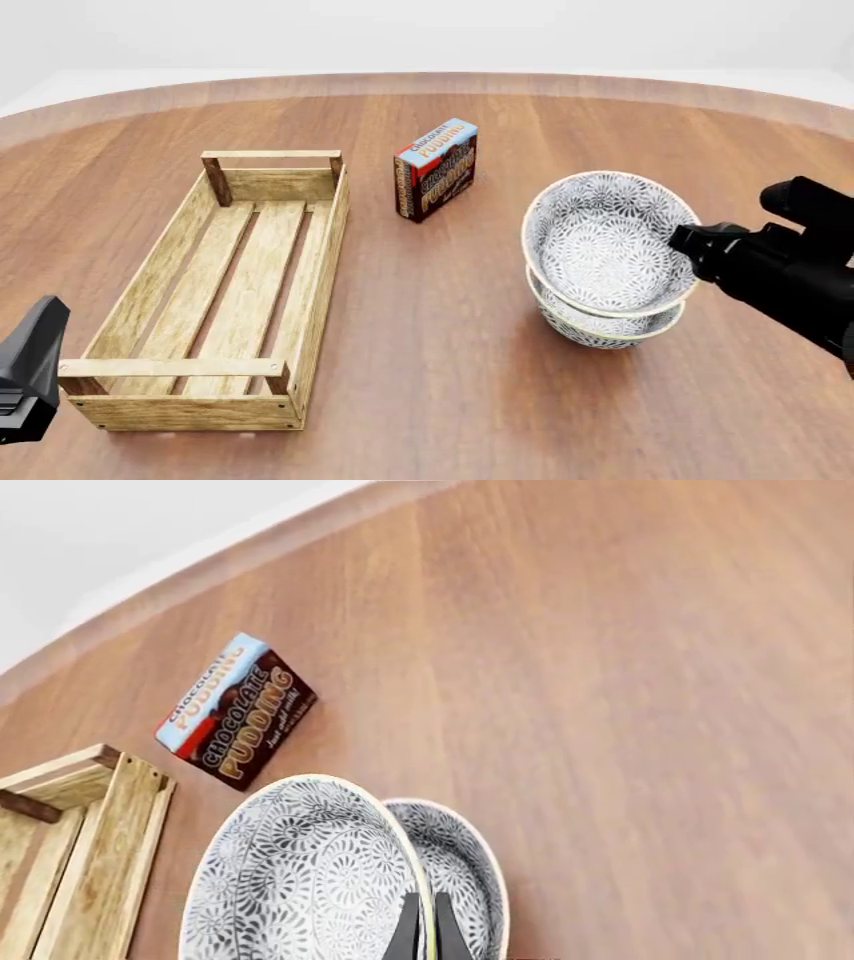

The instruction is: Stack the left bowl on the right bowl and place them in the tray.

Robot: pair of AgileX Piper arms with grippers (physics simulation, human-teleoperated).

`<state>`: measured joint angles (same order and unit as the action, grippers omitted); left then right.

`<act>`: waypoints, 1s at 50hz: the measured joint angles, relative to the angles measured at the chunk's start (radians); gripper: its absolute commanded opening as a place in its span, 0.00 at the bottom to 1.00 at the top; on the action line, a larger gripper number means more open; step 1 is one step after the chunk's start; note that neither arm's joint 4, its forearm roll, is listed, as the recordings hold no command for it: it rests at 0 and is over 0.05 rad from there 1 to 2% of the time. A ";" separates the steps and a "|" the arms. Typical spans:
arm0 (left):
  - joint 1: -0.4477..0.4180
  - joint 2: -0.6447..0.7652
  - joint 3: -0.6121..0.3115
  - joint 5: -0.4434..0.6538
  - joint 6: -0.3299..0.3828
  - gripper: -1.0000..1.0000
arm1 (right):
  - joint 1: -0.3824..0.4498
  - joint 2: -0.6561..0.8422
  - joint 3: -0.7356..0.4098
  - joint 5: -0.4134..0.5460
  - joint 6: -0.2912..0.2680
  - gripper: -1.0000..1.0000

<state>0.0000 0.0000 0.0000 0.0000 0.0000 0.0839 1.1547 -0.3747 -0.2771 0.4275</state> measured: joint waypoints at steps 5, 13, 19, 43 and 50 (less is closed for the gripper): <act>0.000 0.000 0.000 0.000 0.000 1.00 | -0.004 0.017 0.013 -0.024 0.006 0.00; 0.000 0.000 0.000 0.000 0.000 1.00 | -0.009 0.039 0.032 -0.056 0.015 0.00; 0.000 0.000 0.000 0.000 0.000 1.00 | -0.011 0.061 0.044 -0.084 0.021 0.00; 0.000 0.000 0.000 0.000 0.000 1.00 | -0.013 0.104 0.062 -0.141 0.017 1.00; 0.000 0.000 0.000 0.000 0.000 1.00 | -0.011 0.098 0.064 -0.138 0.016 1.00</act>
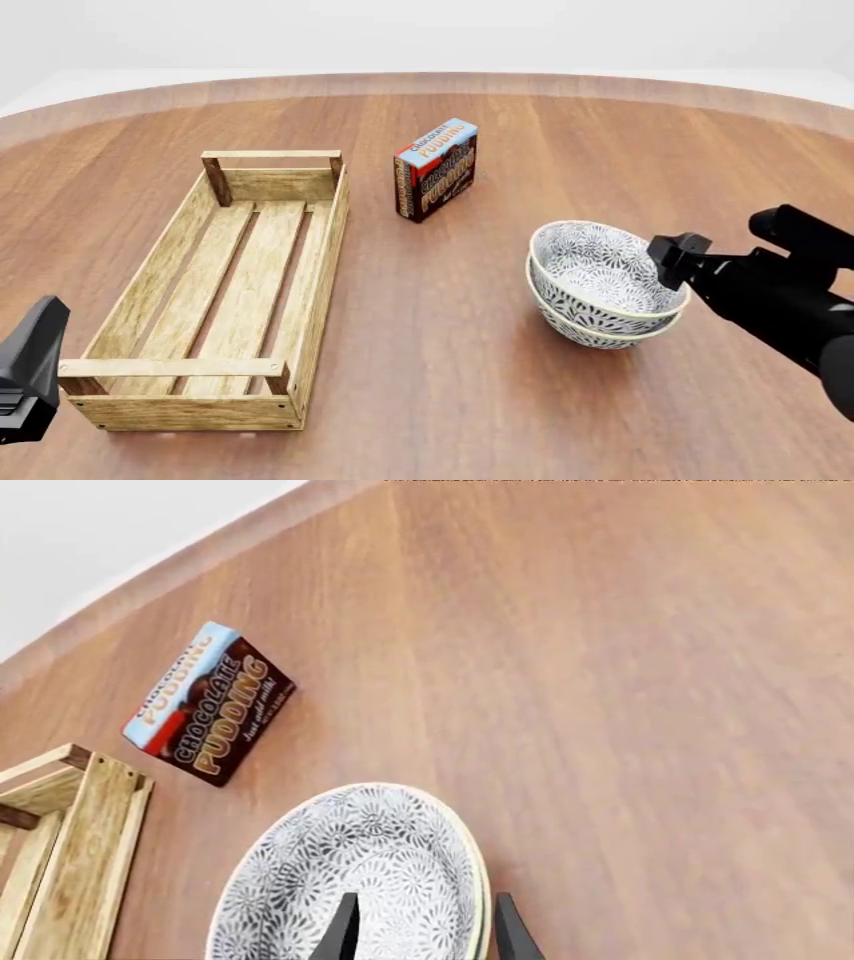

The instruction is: Stack the left bowl on the right bowl and place them in the tray.

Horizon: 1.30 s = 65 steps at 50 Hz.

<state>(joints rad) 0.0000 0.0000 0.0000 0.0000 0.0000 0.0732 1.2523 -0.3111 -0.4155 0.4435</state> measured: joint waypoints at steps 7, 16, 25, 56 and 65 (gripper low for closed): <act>0.000 0.000 0.000 0.000 0.000 1.00 | -0.008 -0.050 -0.011 0.047 -0.003 1.00; 0.000 0.000 0.000 0.000 0.000 1.00 | -0.036 -0.140 -0.041 0.139 -0.009 1.00; 0.000 0.000 0.000 0.000 0.000 1.00 | -0.067 -0.176 -0.056 0.176 -0.012 1.00; 0.000 0.000 0.000 0.000 0.000 1.00 | -0.111 0.172 -0.056 -0.045 -0.018 1.00; 0.000 0.000 0.000 0.000 0.000 1.00 | -0.098 0.275 -0.050 -0.119 -0.013 1.00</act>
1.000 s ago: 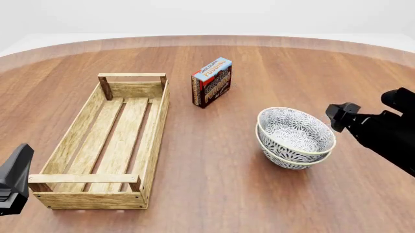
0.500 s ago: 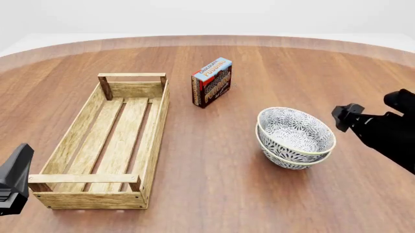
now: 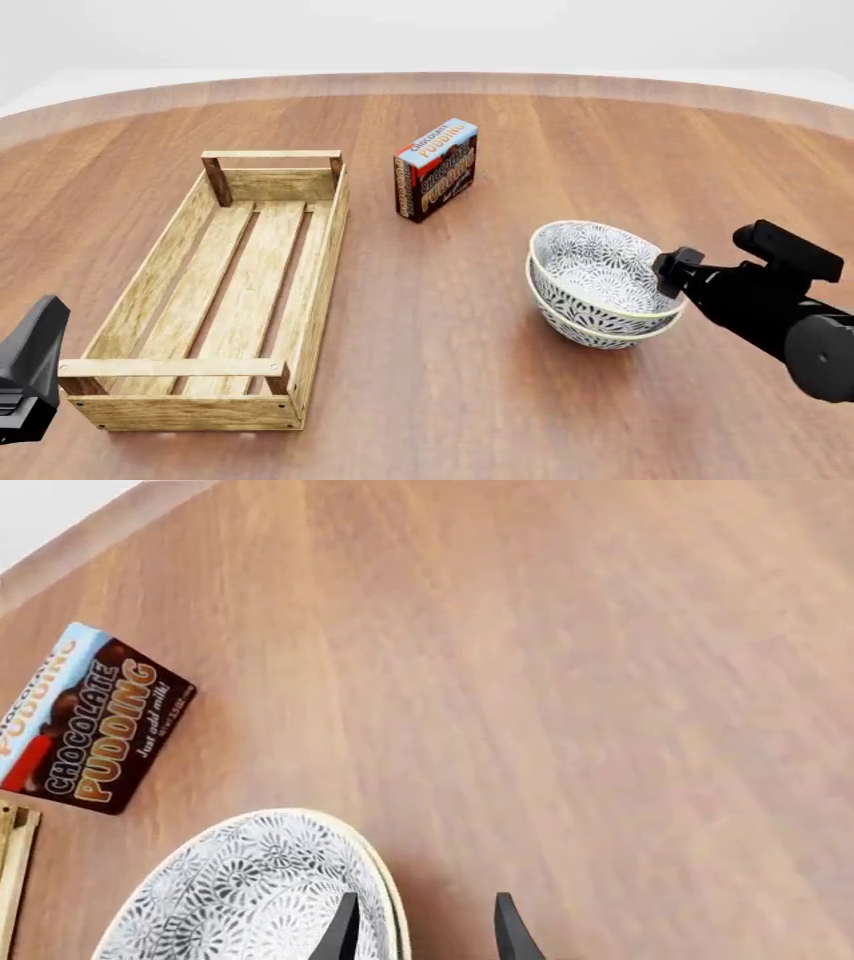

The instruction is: Stack the left bowl on the right bowl and place them in the tray.

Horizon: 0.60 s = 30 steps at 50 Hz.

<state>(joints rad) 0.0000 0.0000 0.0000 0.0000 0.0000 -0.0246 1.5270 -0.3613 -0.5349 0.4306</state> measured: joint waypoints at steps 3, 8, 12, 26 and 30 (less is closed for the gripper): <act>0.000 0.000 0.000 0.000 0.000 1.00 | 0.004 0.026 0.001 -0.020 0.002 1.00; 0.000 0.000 0.000 0.000 0.000 1.00 | 0.007 0.057 0.002 -0.053 0.005 1.00; 0.000 0.000 0.000 0.000 0.000 1.00 | 0.008 0.075 0.003 -0.077 0.009 1.00; 0.000 0.000 0.000 0.000 0.000 1.00 | 0.069 0.101 0.001 -0.144 0.048 0.00; 0.000 0.000 0.000 0.000 0.000 1.00 | 0.087 0.082 0.005 -0.131 0.037 0.00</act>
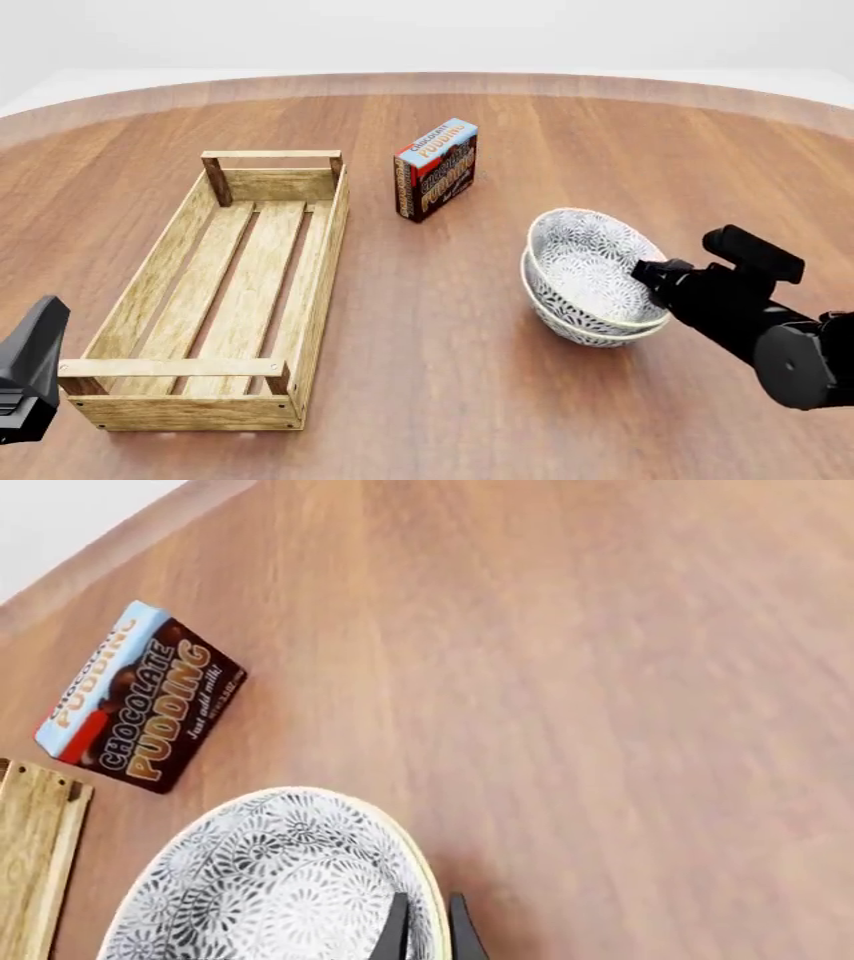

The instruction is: Stack the left bowl on the right bowl and place them in the tray.

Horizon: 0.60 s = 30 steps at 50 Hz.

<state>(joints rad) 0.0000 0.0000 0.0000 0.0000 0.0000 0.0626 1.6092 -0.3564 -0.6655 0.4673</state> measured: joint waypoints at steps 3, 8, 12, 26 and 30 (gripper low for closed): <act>0.000 0.000 0.000 0.000 0.000 1.00 | 0.014 -0.021 0.008 0.017 -0.007 0.00; 0.000 0.000 0.000 0.000 0.000 1.00 | 0.034 -0.072 0.030 0.055 -0.012 0.00; 0.000 0.000 0.000 0.000 0.000 1.00 | 0.044 -0.143 0.043 0.105 -0.016 0.00; 0.000 0.000 0.000 0.000 0.000 1.00 | 0.077 -0.461 -0.003 0.373 -0.037 0.00; 0.000 0.000 0.000 0.000 0.000 1.00 | 0.090 -0.515 -0.028 0.428 -0.038 0.00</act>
<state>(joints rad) 0.0000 0.0000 0.0000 0.0000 0.0000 0.1522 1.0944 -0.3844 -0.2373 0.4289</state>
